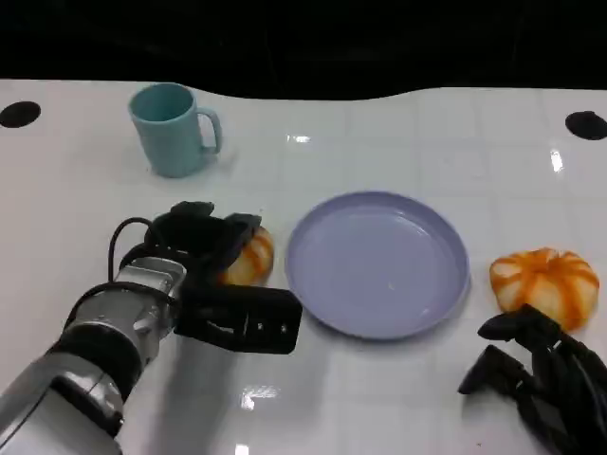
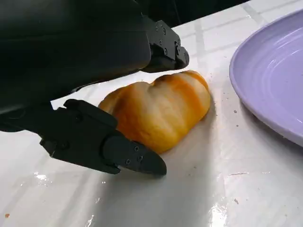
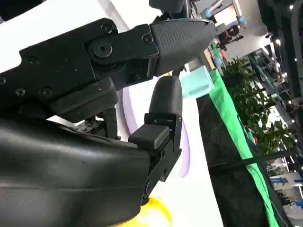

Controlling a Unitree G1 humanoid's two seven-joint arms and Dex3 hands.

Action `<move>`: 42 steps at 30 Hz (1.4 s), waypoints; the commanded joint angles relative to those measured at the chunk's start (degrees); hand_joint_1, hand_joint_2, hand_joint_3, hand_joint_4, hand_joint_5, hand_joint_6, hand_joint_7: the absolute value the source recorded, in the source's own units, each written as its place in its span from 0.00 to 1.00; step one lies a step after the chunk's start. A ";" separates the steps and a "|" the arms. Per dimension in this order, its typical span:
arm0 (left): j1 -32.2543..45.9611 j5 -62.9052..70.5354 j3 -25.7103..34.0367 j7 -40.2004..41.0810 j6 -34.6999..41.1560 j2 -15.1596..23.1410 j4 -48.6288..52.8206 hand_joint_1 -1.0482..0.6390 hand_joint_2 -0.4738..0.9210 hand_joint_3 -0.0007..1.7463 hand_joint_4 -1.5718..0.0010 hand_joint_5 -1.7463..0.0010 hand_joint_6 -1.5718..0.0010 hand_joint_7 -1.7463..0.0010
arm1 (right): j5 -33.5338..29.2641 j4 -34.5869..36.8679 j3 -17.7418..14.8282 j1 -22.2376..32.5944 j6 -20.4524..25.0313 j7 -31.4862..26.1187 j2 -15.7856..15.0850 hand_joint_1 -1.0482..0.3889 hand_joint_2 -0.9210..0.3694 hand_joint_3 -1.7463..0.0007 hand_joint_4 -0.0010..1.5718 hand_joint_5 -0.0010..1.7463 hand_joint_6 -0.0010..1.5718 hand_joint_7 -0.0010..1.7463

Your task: Grasp the bread from the table and place it into the plate.

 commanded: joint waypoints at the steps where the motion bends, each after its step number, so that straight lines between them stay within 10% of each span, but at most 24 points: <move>1: -0.84 -3.26 0.99 -3.55 -2.68 0.26 3.39 0.44 0.98 0.02 0.73 0.88 0.74 0.95 | 0.20 -1.46 -0.11 0.75 0.16 -0.39 -0.40 0.36 0.00 0.88 0.42 0.86 0.40 0.66; 6: -0.92 -3.81 0.54 0.32 -4.05 0.56 4.13 0.46 1.00 0.04 0.55 0.80 0.54 0.93 | 0.28 -2.44 -0.07 1.10 1.37 -0.88 -0.41 0.35 0.00 0.89 0.42 0.86 0.40 0.66; 9: -0.80 -2.82 -0.46 4.23 -5.45 1.15 4.78 0.43 1.00 0.05 0.52 0.26 0.29 0.92 | 0.50 -2.38 -0.21 1.12 1.34 -0.58 -0.32 0.35 0.00 0.89 0.42 0.85 0.40 0.66; 12: -0.74 -2.53 -1.10 6.19 -5.63 1.36 5.60 0.43 1.00 0.04 0.54 0.03 0.43 0.52 | 0.57 -2.54 -0.22 1.18 1.51 -0.48 -0.35 0.35 0.00 0.88 0.42 0.85 0.40 0.66; 14: -0.75 -2.80 -1.12 6.36 -5.50 1.38 5.98 0.47 1.00 0.19 0.56 0.01 0.61 0.11 | 0.33 -2.55 -0.17 1.24 1.16 -0.52 -0.36 0.36 0.00 0.88 0.42 0.85 0.39 0.66; 16: -0.74 -2.97 -1.12 6.52 -5.34 1.35 6.14 0.48 1.00 0.21 0.57 0.00 0.66 0.04 | 0.29 -2.72 -0.14 1.31 1.23 -0.60 -0.37 0.36 0.00 0.87 0.42 0.85 0.39 0.66; 29: 0.97 -4.33 0.13 13.99 -6.81 1.41 6.80 0.47 1.00 0.20 0.55 0.00 0.61 0.25 | 0.72 -1.98 -0.52 1.04 0.67 0.31 -0.30 0.36 0.00 0.87 0.42 0.86 0.39 0.67; 34: 0.80 -5.28 2.04 21.63 -5.40 0.91 6.52 0.51 1.00 0.21 0.52 0.00 0.69 0.05 | 0.20 -2.00 -0.46 1.24 0.91 -0.23 -0.67 0.35 0.00 0.87 0.41 0.85 0.38 0.67; 42: -1.65 -9.93 7.33 24.27 -6.22 -0.26 5.23 0.57 0.97 0.20 0.51 0.00 0.69 0.00 | -0.28 -2.06 -0.32 1.11 1.04 -0.60 -1.07 0.36 0.00 0.87 0.40 0.86 0.38 0.66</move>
